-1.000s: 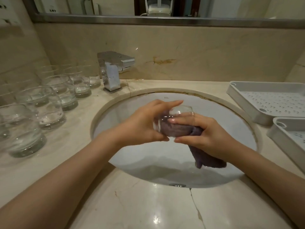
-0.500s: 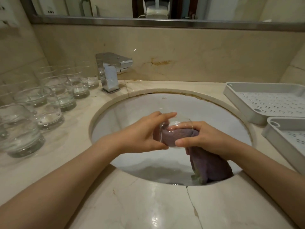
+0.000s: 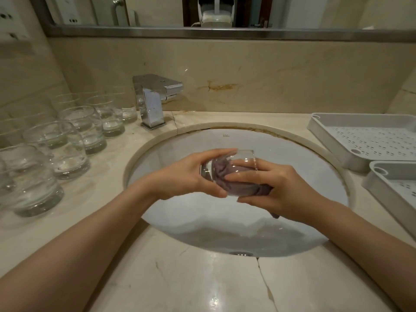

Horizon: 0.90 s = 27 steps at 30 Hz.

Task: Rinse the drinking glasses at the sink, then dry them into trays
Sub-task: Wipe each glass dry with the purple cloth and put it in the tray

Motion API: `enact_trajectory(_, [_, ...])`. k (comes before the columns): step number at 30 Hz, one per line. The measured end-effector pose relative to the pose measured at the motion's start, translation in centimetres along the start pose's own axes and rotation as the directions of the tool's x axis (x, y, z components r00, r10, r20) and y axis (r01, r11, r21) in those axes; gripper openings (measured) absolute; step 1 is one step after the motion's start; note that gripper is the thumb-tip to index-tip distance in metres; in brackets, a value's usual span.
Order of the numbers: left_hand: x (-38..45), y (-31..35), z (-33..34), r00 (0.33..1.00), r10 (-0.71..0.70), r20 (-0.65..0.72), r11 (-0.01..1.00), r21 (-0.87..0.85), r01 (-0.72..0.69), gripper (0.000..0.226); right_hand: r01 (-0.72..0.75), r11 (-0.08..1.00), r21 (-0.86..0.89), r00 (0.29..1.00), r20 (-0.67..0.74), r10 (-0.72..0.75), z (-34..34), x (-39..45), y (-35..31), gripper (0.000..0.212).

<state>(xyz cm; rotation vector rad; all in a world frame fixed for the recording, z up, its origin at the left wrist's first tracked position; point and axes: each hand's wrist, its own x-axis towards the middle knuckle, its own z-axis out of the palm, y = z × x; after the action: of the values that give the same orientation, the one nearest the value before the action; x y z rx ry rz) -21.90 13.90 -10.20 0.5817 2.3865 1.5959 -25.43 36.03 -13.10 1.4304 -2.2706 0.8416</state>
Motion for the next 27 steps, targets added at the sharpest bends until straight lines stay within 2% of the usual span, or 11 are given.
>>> enact_trajectory(2, [0.1, -0.3, 0.3, 0.999, 0.013, -0.038, 0.998, 0.057, -0.011, 0.079, -0.171, 0.959, 0.228, 0.985, 0.047, 0.164, -0.2, 0.2, -0.7, 0.042])
enact_trajectory(4, [0.3, -0.6, 0.6, 0.994, 0.083, -0.066, 0.966, 0.249, -0.064, 0.085, -0.387, 0.794, 0.469, 0.921, 0.164, 0.353, -0.7, 0.5, -1.3, 0.039])
enact_trajectory(6, [0.4, -0.9, 1.1, 0.981, 0.193, -0.036, 0.845, 0.514, -0.147, 0.089, -0.536, 0.599, 0.595, 0.84, 0.302, 0.451, -0.9, 0.6, -1.4, 0.037])
enact_trajectory(8, [0.5, -1.0, 1.4, 0.955, 0.296, -0.002, 0.739, 0.634, -0.228, 0.089, -0.589, 0.521, 0.618, 0.799, 0.347, 0.491, -1.1, 0.7, -1.5, 0.037])
enact_trajectory(10, [0.6, -1.0, 1.3, 0.933, 0.359, -0.022, 0.731, 0.628, -0.266, 0.089, -0.552, 0.572, 0.606, 0.823, 0.287, 0.49, -1.0, 0.6, -1.5, 0.036])
enact_trajectory(13, [0.6, -0.5, 0.4, 0.97, 0.228, -0.08, 0.863, 0.478, -0.164, 0.092, -0.447, 0.704, 0.552, 0.887, 0.171, 0.43, -0.6, 0.6, -1.9, 0.035])
enact_trajectory(16, [0.0, -0.1, -0.7, 1.0, -0.002, 0.0, 0.997, 0.075, 0.002, 0.086, -0.139, 0.982, 0.126, 0.99, 0.008, 0.139, 0.0, 0.4, -1.5, 0.036])
enact_trajectory(18, [-0.1, -0.1, -0.7, 0.999, -0.031, 0.022, 0.999, -0.027, 0.031, 0.082, -0.019, 0.995, -0.095, 1.0, 0.022, 0.021, 0.1, 0.1, -0.8, 0.042])
enact_trajectory(21, [0.1, -0.3, 0.4, 0.999, 0.012, -0.037, 0.996, 0.085, -0.009, 0.083, -0.123, 0.989, 0.078, 0.992, 0.049, 0.119, -0.1, -0.1, -0.9, 0.044])
enact_trajectory(23, [0.2, -0.6, 0.9, 0.995, 0.083, -0.052, 0.955, 0.29, -0.064, 0.087, -0.337, 0.878, 0.339, 0.941, 0.134, 0.31, -0.3, 0.1, -1.4, 0.038])
enact_trajectory(27, [0.5, -1.0, 1.2, 0.923, 0.385, -0.005, 0.654, 0.707, -0.269, 0.091, -0.598, 0.397, 0.696, 0.782, 0.397, 0.481, -1.2, 0.7, -1.7, 0.032])
